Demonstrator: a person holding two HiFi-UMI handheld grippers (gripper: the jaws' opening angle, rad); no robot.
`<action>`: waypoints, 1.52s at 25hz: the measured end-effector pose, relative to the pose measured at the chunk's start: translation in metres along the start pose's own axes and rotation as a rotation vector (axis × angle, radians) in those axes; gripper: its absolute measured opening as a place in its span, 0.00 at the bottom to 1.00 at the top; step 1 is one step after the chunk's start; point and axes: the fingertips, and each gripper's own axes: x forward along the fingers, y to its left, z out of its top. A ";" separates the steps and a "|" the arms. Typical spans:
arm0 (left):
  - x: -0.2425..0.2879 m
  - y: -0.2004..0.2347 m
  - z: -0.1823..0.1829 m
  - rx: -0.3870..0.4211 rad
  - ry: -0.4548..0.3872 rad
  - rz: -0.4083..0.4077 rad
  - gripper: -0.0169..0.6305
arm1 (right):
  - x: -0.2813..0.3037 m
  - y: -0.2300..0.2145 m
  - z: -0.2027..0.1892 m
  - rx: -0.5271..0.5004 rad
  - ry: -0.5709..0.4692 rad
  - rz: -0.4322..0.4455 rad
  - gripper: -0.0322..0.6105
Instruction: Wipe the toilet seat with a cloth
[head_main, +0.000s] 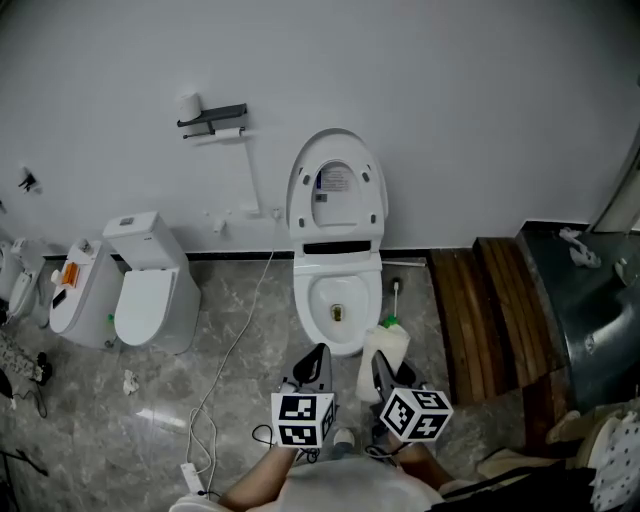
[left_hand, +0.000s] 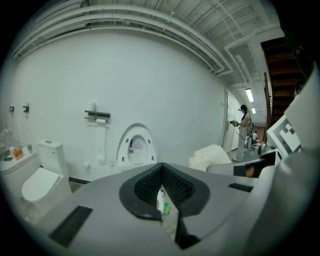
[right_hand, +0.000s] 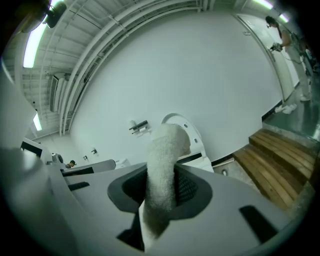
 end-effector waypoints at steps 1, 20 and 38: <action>0.008 0.001 0.001 0.010 0.008 0.010 0.04 | 0.008 -0.006 0.003 0.000 0.004 -0.001 0.19; 0.190 0.105 0.050 0.007 0.030 0.087 0.04 | 0.205 -0.038 0.081 0.006 0.038 0.009 0.19; 0.343 0.177 0.069 -0.001 0.088 0.069 0.04 | 0.395 -0.079 0.145 -0.048 0.086 -0.008 0.19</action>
